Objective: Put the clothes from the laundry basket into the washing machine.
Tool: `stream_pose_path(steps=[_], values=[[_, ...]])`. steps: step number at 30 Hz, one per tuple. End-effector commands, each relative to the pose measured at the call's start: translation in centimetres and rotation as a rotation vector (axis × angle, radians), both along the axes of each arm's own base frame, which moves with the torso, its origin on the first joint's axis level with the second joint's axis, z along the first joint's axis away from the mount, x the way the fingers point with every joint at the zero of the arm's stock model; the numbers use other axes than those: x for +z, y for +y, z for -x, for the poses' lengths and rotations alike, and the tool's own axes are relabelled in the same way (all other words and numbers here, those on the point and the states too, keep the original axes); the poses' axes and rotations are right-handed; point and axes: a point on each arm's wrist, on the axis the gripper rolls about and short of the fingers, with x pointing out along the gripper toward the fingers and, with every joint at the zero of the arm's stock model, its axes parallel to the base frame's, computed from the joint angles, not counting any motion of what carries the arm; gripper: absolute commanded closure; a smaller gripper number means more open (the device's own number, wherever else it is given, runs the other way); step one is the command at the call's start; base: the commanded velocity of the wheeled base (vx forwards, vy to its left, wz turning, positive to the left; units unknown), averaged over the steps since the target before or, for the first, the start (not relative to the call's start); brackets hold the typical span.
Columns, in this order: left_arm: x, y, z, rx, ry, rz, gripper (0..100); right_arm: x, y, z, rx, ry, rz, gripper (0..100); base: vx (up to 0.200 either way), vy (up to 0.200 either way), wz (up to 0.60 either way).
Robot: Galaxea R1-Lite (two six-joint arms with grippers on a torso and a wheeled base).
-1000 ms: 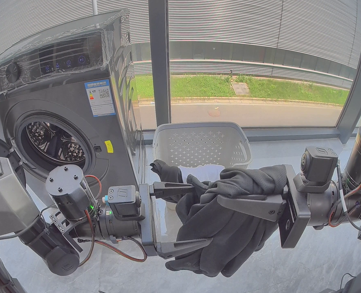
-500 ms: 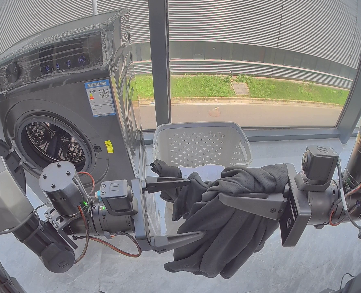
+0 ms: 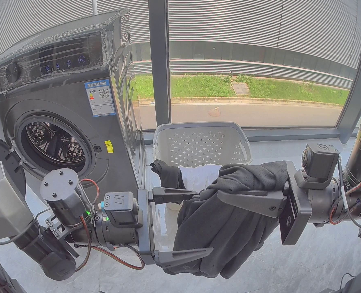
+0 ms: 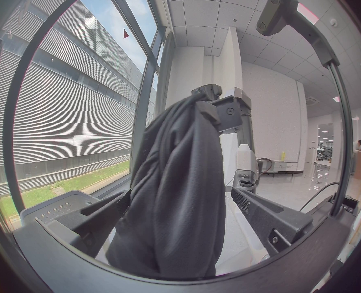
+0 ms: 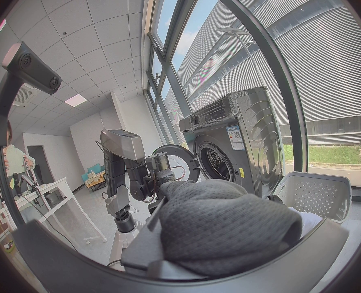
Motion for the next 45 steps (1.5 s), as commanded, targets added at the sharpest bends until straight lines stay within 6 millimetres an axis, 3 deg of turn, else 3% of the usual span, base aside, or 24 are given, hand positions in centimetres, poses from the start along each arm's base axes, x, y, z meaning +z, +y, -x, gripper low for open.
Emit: stream_pose_path(steps=[1, 9, 16, 23, 30, 31, 45], values=[[-0.5, -0.9, 0.4, -0.03, 0.013, -0.008, 0, 0.1, 0.3, 0.1, 0.015, 0.0, -0.002, 100, 0.0, 0.0, 0.0], [-1.9, -1.5, -0.4, -0.027, 0.05, -0.035, 0, 0.5, 1.4, 1.0, 0.072, -0.011, -0.013, 100, 0.0, 0.0, 0.0], [-2.1, -2.7, -1.9, -0.024, 0.03, -0.018, 0, 1.3, 2.3, 1.6, 0.116, -0.029, -0.036, 100, 0.0, 0.0, 0.0], [-2.1, -4.4, -0.7, -0.077, 0.041, -0.014, 0, 1.3, 3.0, 1.6, 0.136, -0.025, -0.034, 100, 0.0, 0.0, 0.0], [-2.2, -4.6, -0.7, -0.074, 0.045, -0.014, 0, 2.0, 4.2, 0.9, 0.144, -0.04, -0.051, 100, 0.0, 0.0, 0.0], [-2.2, -4.6, -0.6, -0.07, 0.046, -0.014, 100, 1.9, 4.3, 0.9, 0.144, -0.038, -0.049, 100, 0.0, 0.0, 0.0], [-1.0, -4.8, -1.7, 0.012, 0.04, 0.034, 100, 1.8, 4.1, 1.0, 0.139, -0.037, -0.047, 100, 0.0, 0.0, 0.0]])
